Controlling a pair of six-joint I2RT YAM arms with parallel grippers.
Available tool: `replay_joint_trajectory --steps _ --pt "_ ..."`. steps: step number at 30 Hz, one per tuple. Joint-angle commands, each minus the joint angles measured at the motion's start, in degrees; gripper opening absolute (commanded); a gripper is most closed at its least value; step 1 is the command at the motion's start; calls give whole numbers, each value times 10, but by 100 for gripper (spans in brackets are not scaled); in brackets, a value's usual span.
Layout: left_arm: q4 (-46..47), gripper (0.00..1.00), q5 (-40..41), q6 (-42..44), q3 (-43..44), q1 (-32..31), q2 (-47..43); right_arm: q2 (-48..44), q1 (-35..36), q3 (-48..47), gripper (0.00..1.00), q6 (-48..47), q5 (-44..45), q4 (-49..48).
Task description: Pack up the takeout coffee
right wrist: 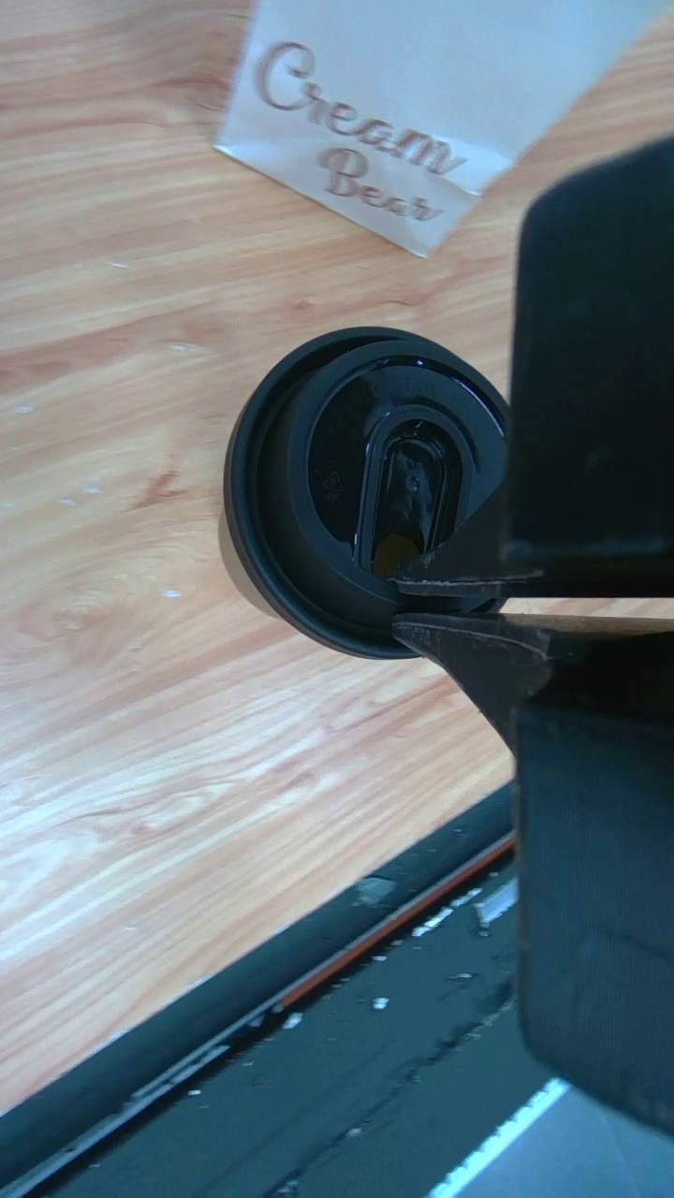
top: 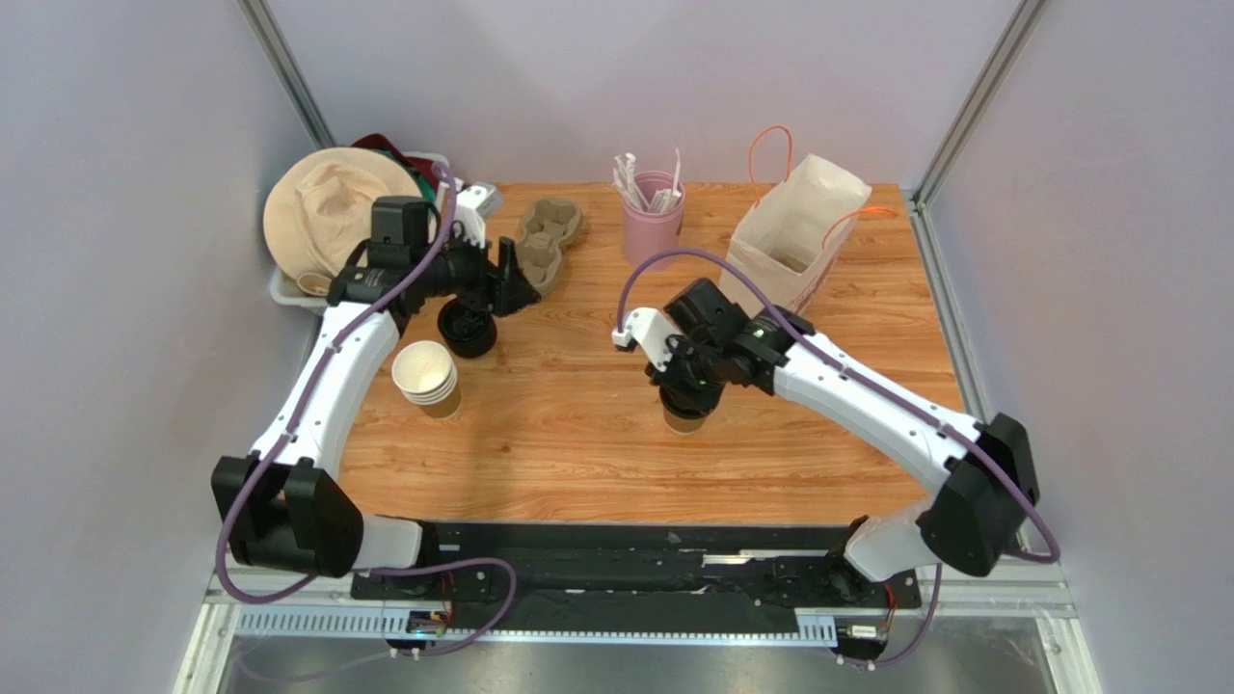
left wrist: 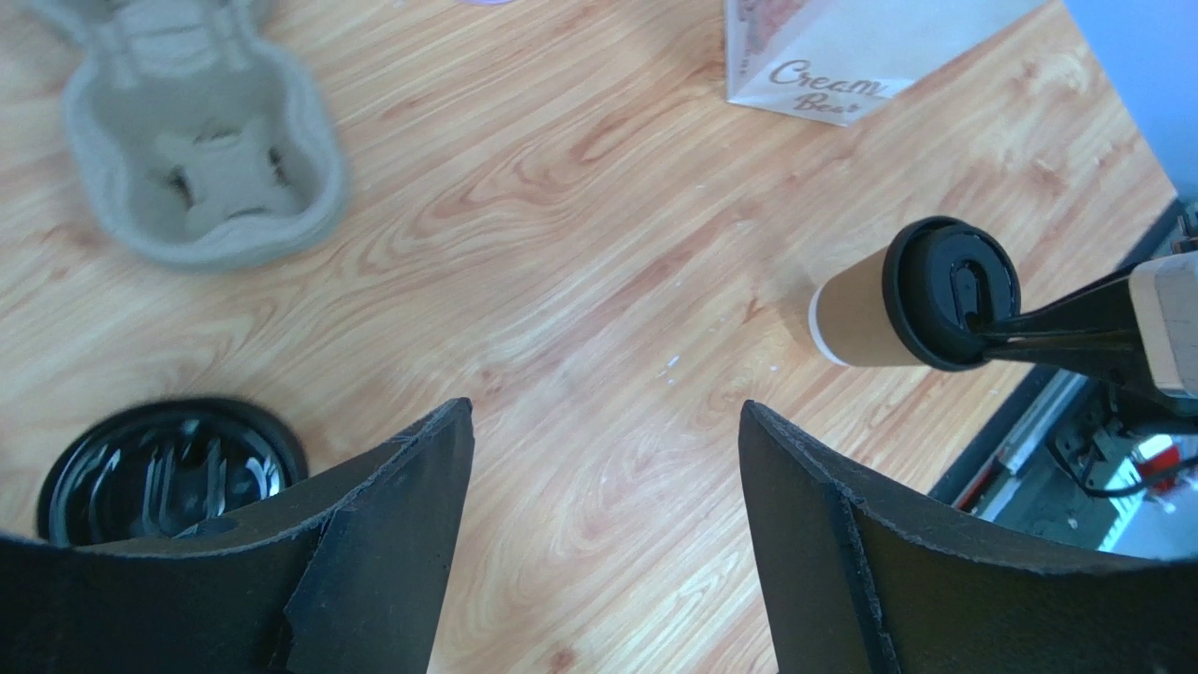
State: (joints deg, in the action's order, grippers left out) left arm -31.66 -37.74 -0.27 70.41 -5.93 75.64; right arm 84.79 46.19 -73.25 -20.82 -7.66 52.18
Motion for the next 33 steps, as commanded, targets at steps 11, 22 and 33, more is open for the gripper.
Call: replay_joint_trajectory --steps 11,22,33 --pt "-83 78 22 12 332 -127 203 -195 -93 134 0 -51 -24 64" --pt "-105 78 27 11 440 -182 300 -222 -266 176 0 -148 -51 110" --pt "-89 78 19 5 416 -183 282 -220 -438 183 0 -248 -91 122"
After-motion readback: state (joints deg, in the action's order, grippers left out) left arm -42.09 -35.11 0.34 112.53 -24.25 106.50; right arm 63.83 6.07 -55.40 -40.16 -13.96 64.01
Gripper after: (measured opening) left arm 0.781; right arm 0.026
